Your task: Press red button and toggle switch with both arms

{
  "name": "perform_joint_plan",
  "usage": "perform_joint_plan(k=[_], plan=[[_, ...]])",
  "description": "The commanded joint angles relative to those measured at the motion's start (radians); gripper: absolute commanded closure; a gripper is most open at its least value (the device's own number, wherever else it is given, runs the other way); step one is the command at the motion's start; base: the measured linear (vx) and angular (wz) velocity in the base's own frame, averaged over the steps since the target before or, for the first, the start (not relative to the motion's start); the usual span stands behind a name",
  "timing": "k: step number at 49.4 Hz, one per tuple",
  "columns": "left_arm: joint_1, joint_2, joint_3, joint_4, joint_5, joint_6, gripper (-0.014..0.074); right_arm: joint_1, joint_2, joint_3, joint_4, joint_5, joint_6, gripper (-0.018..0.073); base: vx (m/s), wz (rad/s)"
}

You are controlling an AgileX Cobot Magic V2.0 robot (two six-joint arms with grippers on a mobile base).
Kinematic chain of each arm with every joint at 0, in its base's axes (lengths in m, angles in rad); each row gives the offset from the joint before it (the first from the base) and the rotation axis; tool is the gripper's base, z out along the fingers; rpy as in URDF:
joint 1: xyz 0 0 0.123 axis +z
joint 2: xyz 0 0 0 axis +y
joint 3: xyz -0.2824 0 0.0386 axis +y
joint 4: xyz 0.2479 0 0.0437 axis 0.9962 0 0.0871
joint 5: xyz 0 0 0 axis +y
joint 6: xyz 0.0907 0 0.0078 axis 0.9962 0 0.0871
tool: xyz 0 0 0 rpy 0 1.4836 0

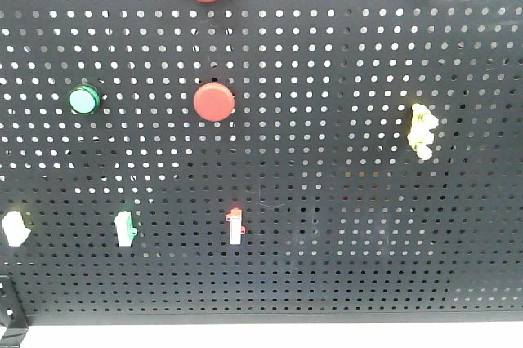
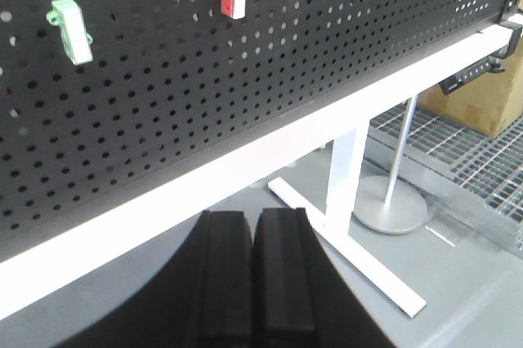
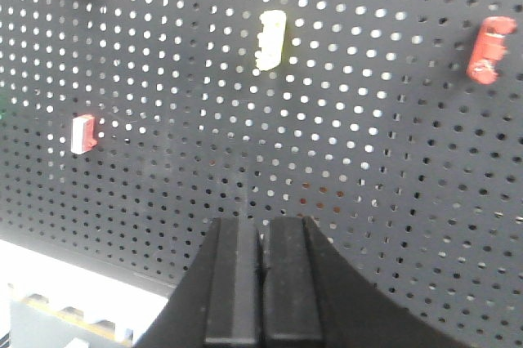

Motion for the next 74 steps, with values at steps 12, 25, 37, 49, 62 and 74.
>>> perform_joint_plan(k=[12,25,37,49,62,74], plan=[[-0.002,0.000,-0.027,-0.013,-0.053,-0.012,0.0595,-0.003,0.011,-0.010,-0.001,-0.077,-0.005,0.0562,0.00,0.00],[-0.002,-0.009,0.005,-0.013,-0.072,-0.012,0.0595,-0.003,0.011,-0.010,-0.001,-0.077,-0.005,0.0562,0.00,0.00],[0.186,-0.147,0.188,0.052,-0.195,-0.042,0.0595,-0.003,0.011,-0.010,-0.001,-0.077,-0.005,0.0562,0.00,0.01],[0.373,-0.399,0.420,0.255,-0.322,-0.262,0.0595,-0.003,0.011,-0.010,-0.001,-0.077,-0.005,0.0562,0.00,0.00],[0.405,-0.515,0.499,0.354,-0.245,-0.363,0.0595,-0.003,0.011,-0.010,-0.001,-0.077,-0.005,0.0562,0.00,0.00],[0.405,-0.514,0.499,0.353,-0.243,-0.363,0.0595,-0.003,0.011,-0.010,-0.001,-0.077,-0.005,0.0562,0.00,0.00]])
